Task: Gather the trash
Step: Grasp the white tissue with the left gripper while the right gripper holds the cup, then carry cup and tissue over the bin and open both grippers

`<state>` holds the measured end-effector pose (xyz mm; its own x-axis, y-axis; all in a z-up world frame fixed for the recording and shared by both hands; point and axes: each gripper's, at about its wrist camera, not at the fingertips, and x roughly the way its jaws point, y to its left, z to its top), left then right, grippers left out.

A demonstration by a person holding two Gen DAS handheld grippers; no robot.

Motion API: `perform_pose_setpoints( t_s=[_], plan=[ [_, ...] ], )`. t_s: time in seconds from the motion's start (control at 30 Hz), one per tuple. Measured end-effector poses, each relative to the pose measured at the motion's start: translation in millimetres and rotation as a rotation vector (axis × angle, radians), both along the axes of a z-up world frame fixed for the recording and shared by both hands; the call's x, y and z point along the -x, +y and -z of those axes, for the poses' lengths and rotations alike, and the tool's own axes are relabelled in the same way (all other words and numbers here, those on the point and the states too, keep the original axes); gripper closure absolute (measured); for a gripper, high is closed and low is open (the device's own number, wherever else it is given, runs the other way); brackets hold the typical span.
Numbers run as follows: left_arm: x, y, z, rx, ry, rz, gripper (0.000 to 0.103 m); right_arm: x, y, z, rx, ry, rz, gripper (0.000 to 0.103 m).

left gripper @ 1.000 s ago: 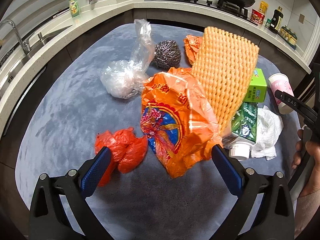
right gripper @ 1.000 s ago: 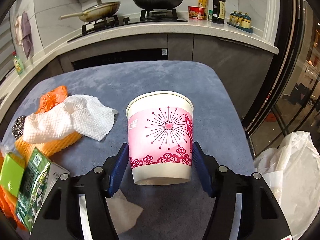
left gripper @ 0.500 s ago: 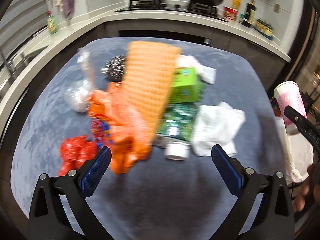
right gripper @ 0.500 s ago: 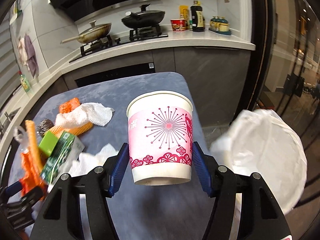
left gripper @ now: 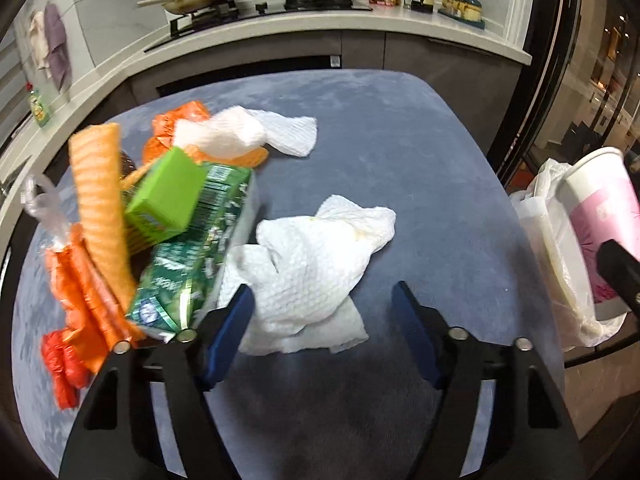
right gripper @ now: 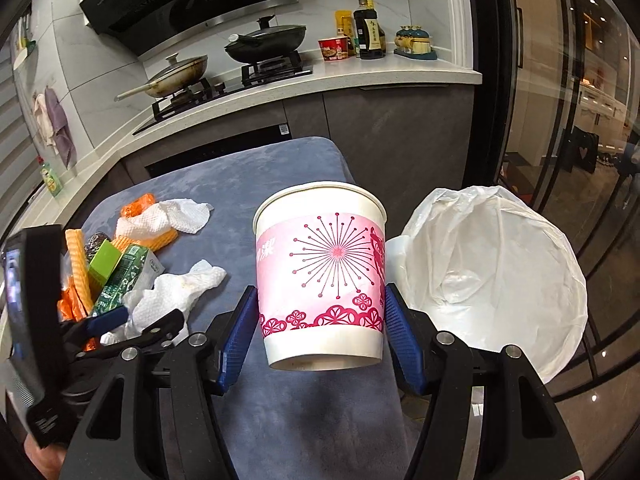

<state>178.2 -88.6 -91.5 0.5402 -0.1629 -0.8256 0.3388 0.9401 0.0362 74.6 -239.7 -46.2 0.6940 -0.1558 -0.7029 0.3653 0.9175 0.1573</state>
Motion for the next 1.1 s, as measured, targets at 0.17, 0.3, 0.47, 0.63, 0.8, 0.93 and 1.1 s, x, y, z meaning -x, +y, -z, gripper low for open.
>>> perform_pose_setpoints(
  t_s=[0.17,0.3,0.47,0.63,0.8,0.93,1.1],
  plan=[
    [-7,-2,14,0.002,0.056,0.006,0.079,1,-5,1,-0.009,-0.002,0.008,0.043],
    [-6,4,10,0.038,0.081,0.007,0.094,4,-5,0,-0.017,-0.005,0.01,0.043],
    [0,13,-9,0.088,0.069,0.005,0.096,10,-6,-6,-0.019,-0.024,0.013,0.043],
    [11,18,-38,0.129,0.031,0.02,0.096,23,-13,-14,-0.011,-0.049,0.031,0.043],
    [20,8,-68,0.185,0.023,0.066,0.096,38,-29,-23,0.001,-0.076,0.08,0.043],
    [32,-23,-90,0.213,0.003,0.147,0.096,56,-57,-25,0.007,-0.086,0.159,0.043],
    [45,-73,-103,0.246,0.011,0.26,0.096,71,-90,-16,0.012,-0.063,0.248,0.043]
  ],
)
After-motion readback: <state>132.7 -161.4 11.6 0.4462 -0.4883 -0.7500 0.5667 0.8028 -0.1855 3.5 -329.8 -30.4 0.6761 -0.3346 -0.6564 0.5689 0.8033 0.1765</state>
